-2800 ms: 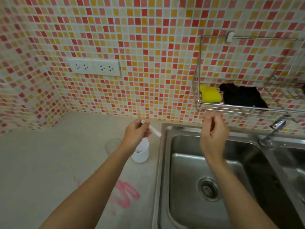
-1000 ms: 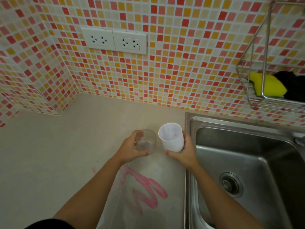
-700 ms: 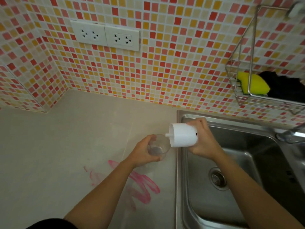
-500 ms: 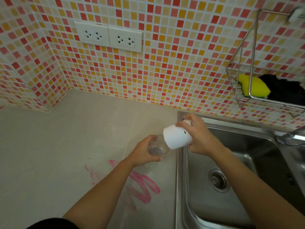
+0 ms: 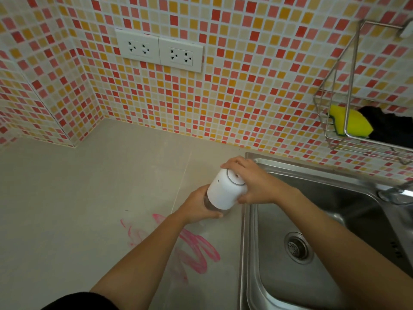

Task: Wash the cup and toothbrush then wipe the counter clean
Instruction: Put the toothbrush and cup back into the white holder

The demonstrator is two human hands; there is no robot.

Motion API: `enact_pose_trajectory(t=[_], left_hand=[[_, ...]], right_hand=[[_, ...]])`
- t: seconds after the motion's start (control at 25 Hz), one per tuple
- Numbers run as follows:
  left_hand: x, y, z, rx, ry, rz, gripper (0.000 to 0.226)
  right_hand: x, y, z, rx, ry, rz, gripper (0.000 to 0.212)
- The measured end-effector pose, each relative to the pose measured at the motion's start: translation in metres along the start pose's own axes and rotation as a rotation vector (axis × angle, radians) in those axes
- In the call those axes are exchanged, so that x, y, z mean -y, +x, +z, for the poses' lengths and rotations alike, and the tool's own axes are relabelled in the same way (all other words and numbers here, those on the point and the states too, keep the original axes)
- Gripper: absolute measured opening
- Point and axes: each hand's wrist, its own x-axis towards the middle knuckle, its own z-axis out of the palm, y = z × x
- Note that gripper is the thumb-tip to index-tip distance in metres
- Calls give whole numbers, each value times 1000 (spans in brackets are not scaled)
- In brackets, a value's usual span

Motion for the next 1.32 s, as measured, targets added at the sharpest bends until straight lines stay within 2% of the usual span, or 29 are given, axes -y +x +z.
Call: enact_pose_trajectory(t=[0.08,0.24,0.32,0.44,0.56,0.68,0.88,1.16,1.32], left_hand=[[5,-1,-1,8,8,-26,82],[14,-4,-5,13,-33,-79,83],[14,-4,-5,4,-32,-74,82],[14,-4,-5,-12,-37,-65,75],[15,-4,-5,-12,-63,-68,78],[14,-5,-5,-15,-82,-69,78],[10,-8,-3,-14,-108,-110,83],[9,-7,-6,28,-119,-161,80],[-5,-12,-17,28,-2,-130,82]], right_hand=[[-6,-3,5,-32,180,67,97],[-4,-10,33,-241,605,172,93],[1,-12,45,-293,653,164,89],[7,-10,51,-283,628,125,87],[5,-12,63,-297,821,203,94],[-3,-16,82,-346,976,271,86],[-7,-16,96,-373,1086,287,84],[-13,-13,109,-327,1085,311,83],[-7,-24,99,-295,1020,289,102]])
